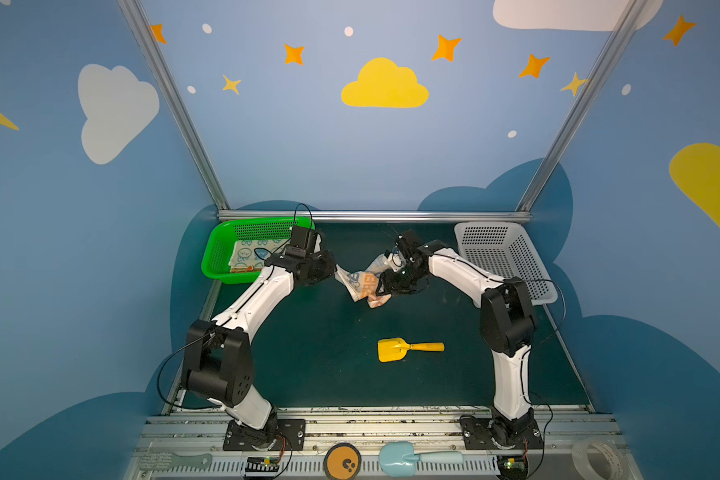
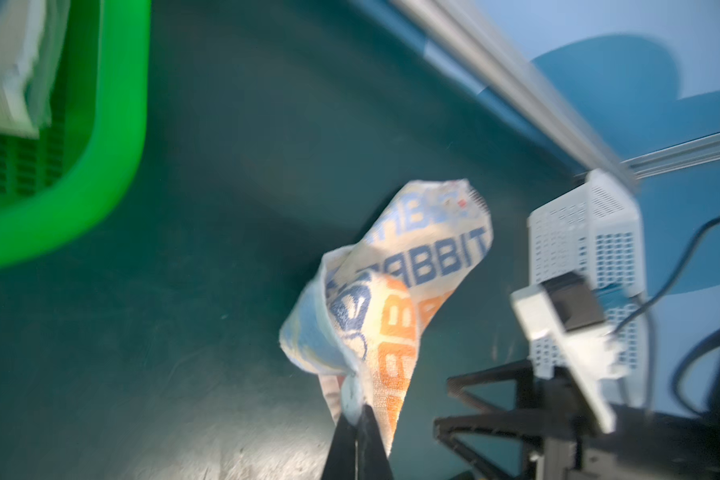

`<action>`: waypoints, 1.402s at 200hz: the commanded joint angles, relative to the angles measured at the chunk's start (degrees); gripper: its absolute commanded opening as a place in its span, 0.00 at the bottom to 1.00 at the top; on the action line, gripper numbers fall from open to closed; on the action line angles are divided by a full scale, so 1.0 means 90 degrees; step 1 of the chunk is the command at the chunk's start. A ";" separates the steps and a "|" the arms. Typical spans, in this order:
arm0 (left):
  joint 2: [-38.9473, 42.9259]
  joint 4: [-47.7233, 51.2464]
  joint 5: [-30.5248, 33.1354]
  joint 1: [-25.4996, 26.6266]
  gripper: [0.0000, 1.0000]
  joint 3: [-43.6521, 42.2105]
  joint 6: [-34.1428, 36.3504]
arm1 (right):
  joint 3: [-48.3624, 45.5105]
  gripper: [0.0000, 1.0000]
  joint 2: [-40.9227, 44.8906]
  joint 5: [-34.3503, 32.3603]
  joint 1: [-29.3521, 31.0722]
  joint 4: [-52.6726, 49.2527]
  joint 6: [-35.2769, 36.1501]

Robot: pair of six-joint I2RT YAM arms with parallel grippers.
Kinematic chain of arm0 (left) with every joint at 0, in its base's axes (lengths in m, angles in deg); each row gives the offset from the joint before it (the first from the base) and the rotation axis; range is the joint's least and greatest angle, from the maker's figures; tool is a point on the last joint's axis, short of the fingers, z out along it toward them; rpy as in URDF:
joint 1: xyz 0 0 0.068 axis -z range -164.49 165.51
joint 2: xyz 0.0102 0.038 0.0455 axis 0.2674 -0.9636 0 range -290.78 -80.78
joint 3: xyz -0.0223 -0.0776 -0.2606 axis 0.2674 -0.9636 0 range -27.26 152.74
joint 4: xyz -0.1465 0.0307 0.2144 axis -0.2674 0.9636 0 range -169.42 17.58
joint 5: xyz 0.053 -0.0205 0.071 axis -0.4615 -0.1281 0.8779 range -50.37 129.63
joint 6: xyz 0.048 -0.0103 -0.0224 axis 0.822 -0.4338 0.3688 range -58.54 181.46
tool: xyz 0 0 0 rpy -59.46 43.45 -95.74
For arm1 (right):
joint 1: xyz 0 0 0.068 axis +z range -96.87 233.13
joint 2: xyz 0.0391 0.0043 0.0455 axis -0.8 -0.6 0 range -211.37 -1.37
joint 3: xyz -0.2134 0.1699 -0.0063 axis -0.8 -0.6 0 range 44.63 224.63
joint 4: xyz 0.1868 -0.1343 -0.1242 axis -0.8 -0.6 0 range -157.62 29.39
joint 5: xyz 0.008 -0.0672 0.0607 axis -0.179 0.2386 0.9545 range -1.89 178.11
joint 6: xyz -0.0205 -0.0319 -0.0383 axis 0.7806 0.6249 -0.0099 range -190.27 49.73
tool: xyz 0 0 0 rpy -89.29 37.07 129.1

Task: Fold and stack the towels

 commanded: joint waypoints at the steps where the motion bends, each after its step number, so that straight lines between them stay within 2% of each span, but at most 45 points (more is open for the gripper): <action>1: 0.0419 0.0275 0.0048 0.0002 0.03 0.0616 -0.0046 | -0.0330 0.67 0.0238 0.0357 0.0155 0.0591 -0.0062; 43: 0.0472 0.0574 0.0041 0.0010 0.03 0.1606 -0.0045 | -0.0326 0.67 -0.0118 0.0453 0.0468 0.1084 -0.0447; 125: 0.0550 0.0586 0.0179 0.0109 0.03 0.2180 -0.0146 | 0.0758 0.67 -0.1072 0.0659 0.1078 0.2046 -0.1533; 156: 0.0554 0.0644 0.0265 0.0197 0.03 0.2499 -0.0144 | 0.0367 0.68 -0.1131 0.0568 0.1184 0.2977 -0.2318; 176: 0.0609 0.0526 0.0317 0.0273 0.03 0.2466 -0.0198 | 0.0359 0.69 -0.1278 0.0640 0.1136 0.3380 -0.2686; 194: 0.0642 0.0444 0.0317 0.0328 0.03 0.2388 -0.0259 | 0.0566 0.69 -0.1428 0.0170 0.1045 0.3117 -0.2792; 218: 0.0721 0.0365 0.0380 0.0383 0.03 0.2212 -0.0281 | 0.0748 0.69 -0.1686 0.0023 0.0644 0.2764 -0.3115; 280: 0.0978 -0.0080 0.0383 0.0613 0.03 0.1552 -0.0603 | 0.1494 0.69 -0.2369 -0.0518 -0.0393 0.1683 -0.2976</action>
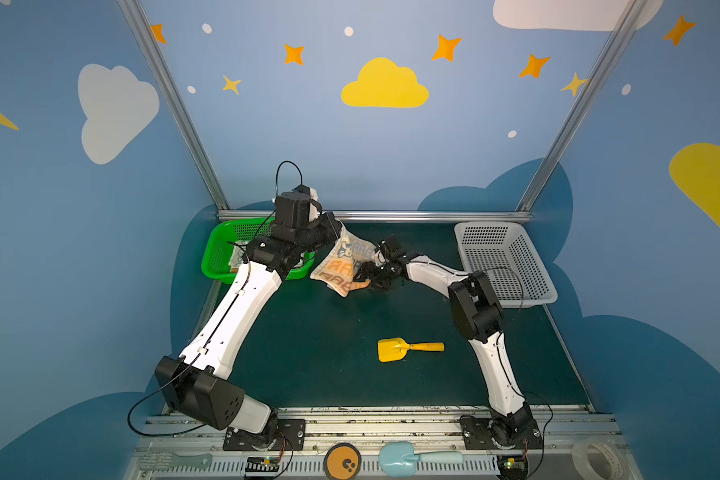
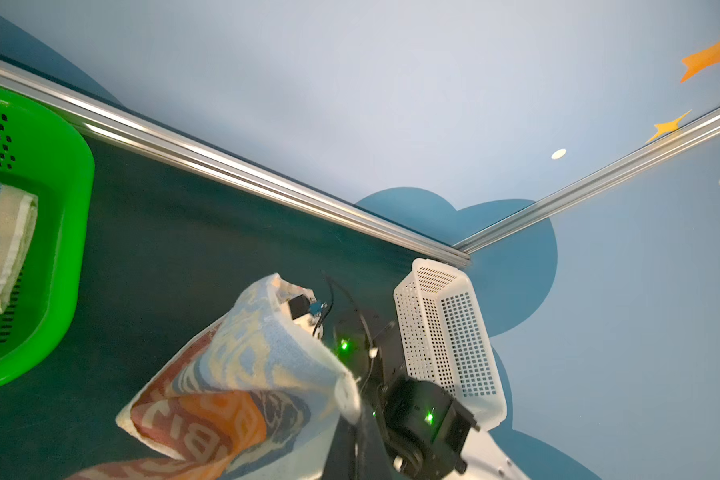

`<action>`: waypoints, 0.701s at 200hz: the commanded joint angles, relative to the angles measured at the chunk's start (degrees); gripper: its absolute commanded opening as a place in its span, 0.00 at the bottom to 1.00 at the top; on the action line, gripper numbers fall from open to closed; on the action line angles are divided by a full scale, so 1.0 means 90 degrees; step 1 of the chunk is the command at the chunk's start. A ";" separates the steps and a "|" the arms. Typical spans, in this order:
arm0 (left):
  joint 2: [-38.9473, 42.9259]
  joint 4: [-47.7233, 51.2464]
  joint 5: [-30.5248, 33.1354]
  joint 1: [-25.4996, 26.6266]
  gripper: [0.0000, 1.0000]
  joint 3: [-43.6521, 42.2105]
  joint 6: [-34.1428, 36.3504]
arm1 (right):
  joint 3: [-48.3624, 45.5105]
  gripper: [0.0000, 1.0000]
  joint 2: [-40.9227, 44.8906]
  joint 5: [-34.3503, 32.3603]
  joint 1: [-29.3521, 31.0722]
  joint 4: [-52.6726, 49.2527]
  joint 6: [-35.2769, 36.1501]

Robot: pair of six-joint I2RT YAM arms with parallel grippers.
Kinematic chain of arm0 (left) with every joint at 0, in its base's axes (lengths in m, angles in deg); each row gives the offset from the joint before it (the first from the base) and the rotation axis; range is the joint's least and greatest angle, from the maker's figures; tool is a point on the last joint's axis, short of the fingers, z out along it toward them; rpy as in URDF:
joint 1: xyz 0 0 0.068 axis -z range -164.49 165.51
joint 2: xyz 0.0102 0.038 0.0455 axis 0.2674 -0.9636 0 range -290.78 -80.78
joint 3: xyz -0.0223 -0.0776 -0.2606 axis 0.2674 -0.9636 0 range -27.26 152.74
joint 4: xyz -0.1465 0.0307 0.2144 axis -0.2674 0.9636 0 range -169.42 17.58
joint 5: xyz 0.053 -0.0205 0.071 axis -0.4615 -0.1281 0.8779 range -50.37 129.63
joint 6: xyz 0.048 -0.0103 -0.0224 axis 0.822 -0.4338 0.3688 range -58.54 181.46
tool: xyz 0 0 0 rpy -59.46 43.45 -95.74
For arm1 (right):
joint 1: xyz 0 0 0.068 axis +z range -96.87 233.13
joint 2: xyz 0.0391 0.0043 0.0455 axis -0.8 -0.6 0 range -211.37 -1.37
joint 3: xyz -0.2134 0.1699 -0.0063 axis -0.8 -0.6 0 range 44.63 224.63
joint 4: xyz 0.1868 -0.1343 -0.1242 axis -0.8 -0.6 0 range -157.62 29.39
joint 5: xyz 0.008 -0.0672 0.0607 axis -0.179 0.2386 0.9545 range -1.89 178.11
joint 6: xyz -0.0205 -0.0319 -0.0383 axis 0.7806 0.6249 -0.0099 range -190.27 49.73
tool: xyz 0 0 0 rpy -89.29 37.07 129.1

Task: Fold and stack the towels

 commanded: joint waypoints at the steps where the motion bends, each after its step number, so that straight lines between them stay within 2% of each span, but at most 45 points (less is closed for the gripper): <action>1: 0.0234 -0.0398 0.0049 0.0122 0.03 -0.0177 -0.0174 | 0.0436 0.69 -0.0441 -0.0485 -0.0354 -0.0818 0.0052; 46: 0.0451 -0.0816 0.0157 0.0268 0.03 -0.0904 -0.0523 | 0.2386 0.68 -0.1560 -0.0456 -0.1044 -0.2052 0.0303; 76: 0.0645 -0.1105 0.0348 0.0320 0.03 -0.1598 -0.0734 | 0.3549 0.68 -0.2188 -0.0486 -0.1415 -0.2055 0.0773; 105: 0.0737 -0.1487 0.0718 0.0215 0.03 -0.2590 -0.0816 | 0.4385 0.68 -0.2286 -0.0393 -0.1581 -0.2323 0.1213; 123: 0.0526 -0.1700 0.0692 -0.0037 0.03 -0.2918 -0.0838 | 0.4238 0.68 -0.1778 -0.0074 -0.1557 -0.2552 0.1385; 140: 0.0216 -0.1806 0.0768 -0.0167 0.03 -0.3018 -0.0713 | 0.3349 0.69 -0.0954 0.0185 -0.1399 -0.2506 0.1726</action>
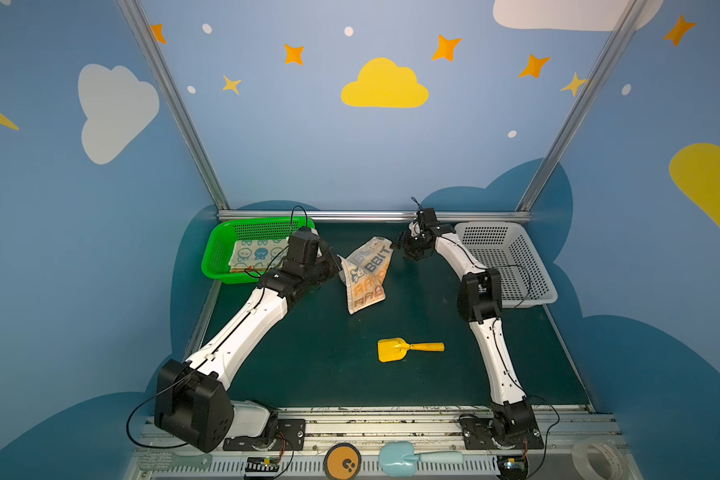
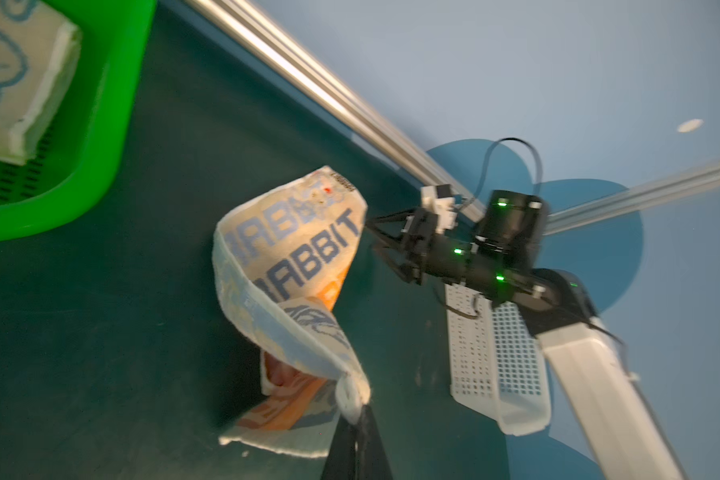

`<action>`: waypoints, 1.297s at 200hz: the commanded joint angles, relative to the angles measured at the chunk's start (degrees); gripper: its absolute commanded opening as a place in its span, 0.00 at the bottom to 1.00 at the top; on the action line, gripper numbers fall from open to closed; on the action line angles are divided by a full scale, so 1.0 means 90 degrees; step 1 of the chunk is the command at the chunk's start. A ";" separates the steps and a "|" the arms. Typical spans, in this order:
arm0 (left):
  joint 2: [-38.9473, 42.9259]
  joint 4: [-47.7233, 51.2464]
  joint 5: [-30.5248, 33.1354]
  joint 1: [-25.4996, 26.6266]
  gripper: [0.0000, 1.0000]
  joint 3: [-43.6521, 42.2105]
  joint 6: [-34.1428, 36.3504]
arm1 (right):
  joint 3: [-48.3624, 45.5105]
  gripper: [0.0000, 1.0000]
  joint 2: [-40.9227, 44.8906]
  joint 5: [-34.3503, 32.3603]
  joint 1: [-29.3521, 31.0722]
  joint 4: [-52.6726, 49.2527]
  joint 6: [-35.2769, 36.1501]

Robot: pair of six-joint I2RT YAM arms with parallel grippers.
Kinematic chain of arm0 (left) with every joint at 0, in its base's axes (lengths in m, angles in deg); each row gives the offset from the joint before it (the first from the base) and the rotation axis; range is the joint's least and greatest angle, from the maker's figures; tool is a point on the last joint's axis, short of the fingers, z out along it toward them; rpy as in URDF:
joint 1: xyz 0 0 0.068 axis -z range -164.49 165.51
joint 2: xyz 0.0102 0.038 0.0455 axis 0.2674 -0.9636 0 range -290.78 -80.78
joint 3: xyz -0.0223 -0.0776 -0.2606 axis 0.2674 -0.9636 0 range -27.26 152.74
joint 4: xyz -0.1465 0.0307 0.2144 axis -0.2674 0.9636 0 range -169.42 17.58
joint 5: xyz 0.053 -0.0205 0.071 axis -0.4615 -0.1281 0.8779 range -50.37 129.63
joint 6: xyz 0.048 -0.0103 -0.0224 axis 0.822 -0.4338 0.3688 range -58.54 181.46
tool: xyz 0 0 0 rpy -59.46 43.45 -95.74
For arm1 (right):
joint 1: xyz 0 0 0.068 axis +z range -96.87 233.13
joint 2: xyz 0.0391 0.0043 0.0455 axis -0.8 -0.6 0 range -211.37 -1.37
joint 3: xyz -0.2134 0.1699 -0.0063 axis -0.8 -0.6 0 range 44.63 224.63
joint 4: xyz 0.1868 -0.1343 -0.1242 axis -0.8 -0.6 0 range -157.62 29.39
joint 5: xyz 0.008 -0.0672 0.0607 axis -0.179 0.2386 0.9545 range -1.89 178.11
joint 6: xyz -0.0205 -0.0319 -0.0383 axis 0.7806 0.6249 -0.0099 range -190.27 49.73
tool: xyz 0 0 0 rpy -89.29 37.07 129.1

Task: Fold and stack the towels

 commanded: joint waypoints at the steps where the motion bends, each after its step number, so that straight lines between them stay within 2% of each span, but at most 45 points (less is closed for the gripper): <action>1: -0.0341 -0.0453 0.0248 -0.0204 0.03 -0.0114 0.0068 | -0.0701 0.69 0.1106 0.0336 0.0237 -0.0453 0.0604; 29: -0.0832 -0.0548 0.0397 -0.0381 0.03 -0.0128 0.0318 | -0.2734 0.69 0.2392 0.0656 0.0599 -0.0143 0.0807; 48: -0.1118 -0.0541 0.0491 -0.0493 0.03 -0.0126 0.0504 | -0.3710 0.70 0.2964 0.0874 0.0925 -0.0006 0.0887; 68: -0.1332 -0.0362 0.0743 -0.0567 0.03 -0.0163 0.0607 | -0.4216 0.71 0.3224 0.1062 0.1212 -0.0047 0.0781; 82: -0.1397 -0.0266 0.0655 -0.0657 0.03 -0.0219 0.0687 | -0.4541 0.71 0.3271 0.1317 0.1394 0.0200 0.0576; 121: -0.1194 -0.0305 0.0700 -0.0739 0.03 -0.0571 0.0772 | -0.4938 0.69 0.2937 0.1673 0.1689 0.0904 -0.0011; 149: -0.0979 -0.0335 0.0587 -0.0754 0.03 -0.0837 0.0819 | -0.4680 0.65 0.2489 0.1498 0.1577 0.0857 -0.0060; 174: -0.0886 -0.0362 0.0544 -0.0734 0.03 -0.1114 0.0835 | -0.3961 0.65 0.1853 0.1406 0.1356 0.0413 0.0068; 213: -0.0962 -0.0666 0.0397 -0.0602 0.03 -0.1630 0.0701 | -0.2339 0.62 0.0780 0.1212 0.1009 -0.0310 0.0126; 242: -0.1267 -0.0780 0.0310 -0.0252 0.03 -0.1667 0.0542 | -0.0666 0.60 -0.0021 0.0902 0.0681 -0.1149 0.0307; 259: -0.1383 -0.0914 0.0266 -0.0036 0.03 -0.1644 0.0436 | 0.0036 0.59 -0.0123 0.0731 0.0454 -0.1590 0.0475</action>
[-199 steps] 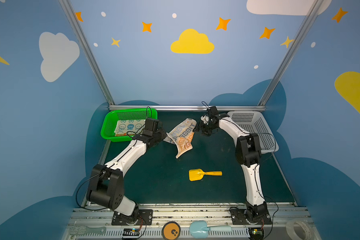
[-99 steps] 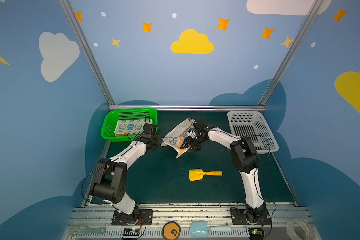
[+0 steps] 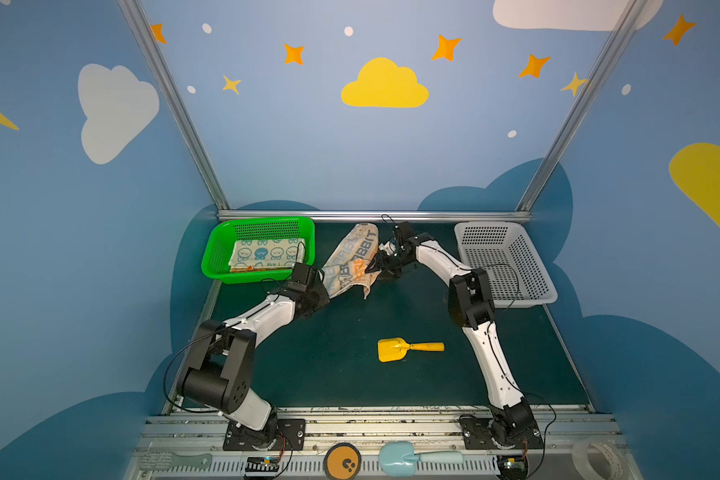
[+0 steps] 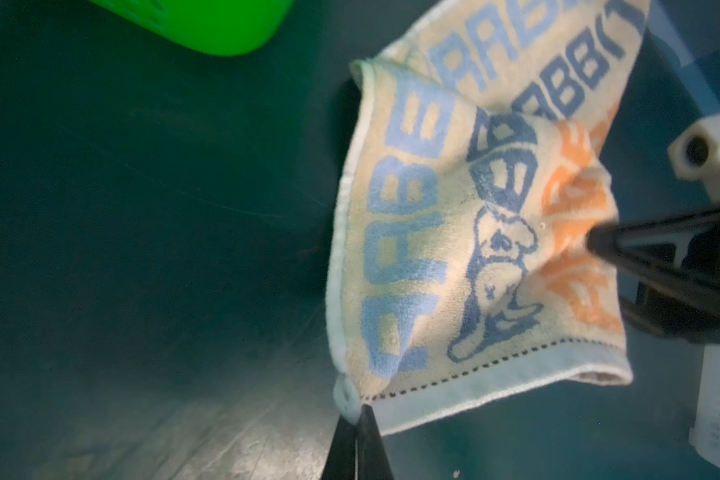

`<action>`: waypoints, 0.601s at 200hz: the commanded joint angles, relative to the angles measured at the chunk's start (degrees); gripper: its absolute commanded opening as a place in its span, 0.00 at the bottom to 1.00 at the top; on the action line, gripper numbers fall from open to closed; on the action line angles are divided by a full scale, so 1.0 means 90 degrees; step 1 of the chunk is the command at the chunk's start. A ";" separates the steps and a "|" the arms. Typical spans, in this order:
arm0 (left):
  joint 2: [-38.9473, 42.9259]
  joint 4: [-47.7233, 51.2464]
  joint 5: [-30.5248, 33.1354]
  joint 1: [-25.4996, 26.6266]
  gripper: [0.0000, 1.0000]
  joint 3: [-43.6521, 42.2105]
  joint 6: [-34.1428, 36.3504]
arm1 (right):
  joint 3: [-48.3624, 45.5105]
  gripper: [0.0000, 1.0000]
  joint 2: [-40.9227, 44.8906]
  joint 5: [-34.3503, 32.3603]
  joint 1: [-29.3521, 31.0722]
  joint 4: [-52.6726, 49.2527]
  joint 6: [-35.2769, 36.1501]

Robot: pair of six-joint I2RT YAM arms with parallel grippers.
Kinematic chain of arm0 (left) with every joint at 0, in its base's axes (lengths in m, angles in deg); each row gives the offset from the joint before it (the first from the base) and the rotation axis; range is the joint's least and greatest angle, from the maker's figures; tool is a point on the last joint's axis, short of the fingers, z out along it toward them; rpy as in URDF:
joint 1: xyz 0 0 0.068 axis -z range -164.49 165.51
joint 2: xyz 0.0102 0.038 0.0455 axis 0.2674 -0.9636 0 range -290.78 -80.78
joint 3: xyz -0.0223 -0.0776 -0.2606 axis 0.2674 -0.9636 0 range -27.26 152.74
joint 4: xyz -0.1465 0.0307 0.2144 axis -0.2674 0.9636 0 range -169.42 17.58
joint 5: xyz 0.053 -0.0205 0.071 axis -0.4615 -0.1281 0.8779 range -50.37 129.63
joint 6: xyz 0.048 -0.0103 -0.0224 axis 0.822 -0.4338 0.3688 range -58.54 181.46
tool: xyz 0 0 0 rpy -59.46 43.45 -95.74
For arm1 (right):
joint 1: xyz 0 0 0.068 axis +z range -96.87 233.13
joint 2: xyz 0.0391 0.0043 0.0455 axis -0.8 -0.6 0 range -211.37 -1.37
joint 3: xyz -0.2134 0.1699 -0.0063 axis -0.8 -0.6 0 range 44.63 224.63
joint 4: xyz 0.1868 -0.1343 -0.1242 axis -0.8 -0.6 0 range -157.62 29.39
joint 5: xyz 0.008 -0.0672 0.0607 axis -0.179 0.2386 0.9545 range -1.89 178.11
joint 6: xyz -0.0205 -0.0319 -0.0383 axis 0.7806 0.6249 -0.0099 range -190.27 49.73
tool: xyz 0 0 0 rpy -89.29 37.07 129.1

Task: Fold and stack the towels

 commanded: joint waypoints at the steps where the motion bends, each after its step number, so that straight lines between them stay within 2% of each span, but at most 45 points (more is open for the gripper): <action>1: -0.0170 -0.0200 -0.0127 0.0247 0.03 0.0020 -0.0162 | 0.0683 0.59 -0.0308 -0.0745 -0.0382 -0.1045 0.0318; 19: -0.0337 -0.0204 -0.0140 0.0411 0.03 0.0171 -0.0195 | 0.0575 0.62 0.0152 -0.0835 -0.0532 -0.1264 0.0574; 31: -0.0435 -0.0227 -0.0155 0.0434 0.03 0.0245 -0.0210 | 0.0054 0.65 0.0701 -0.1002 -0.0542 -0.1328 0.0771; 56: -0.0532 -0.0205 -0.0084 0.0435 0.03 0.0406 -0.0140 | -0.2580 0.66 0.2293 -0.0548 -0.0481 -0.0078 0.0671; 70: -0.0514 -0.0127 -0.0040 0.0362 0.03 0.0509 -0.0111 | -0.3583 0.66 0.2893 -0.0551 -0.0329 0.0417 0.0797; 103: -0.0267 0.0054 -0.0126 0.0109 0.03 0.0762 -0.0022 | -0.4686 0.66 0.3410 -0.0742 0.0111 0.0893 0.1103; 120: -0.0079 0.0148 -0.0134 0.0016 0.03 0.0830 0.0029 | -0.4819 0.66 0.3296 -0.0683 0.0361 0.1116 0.1103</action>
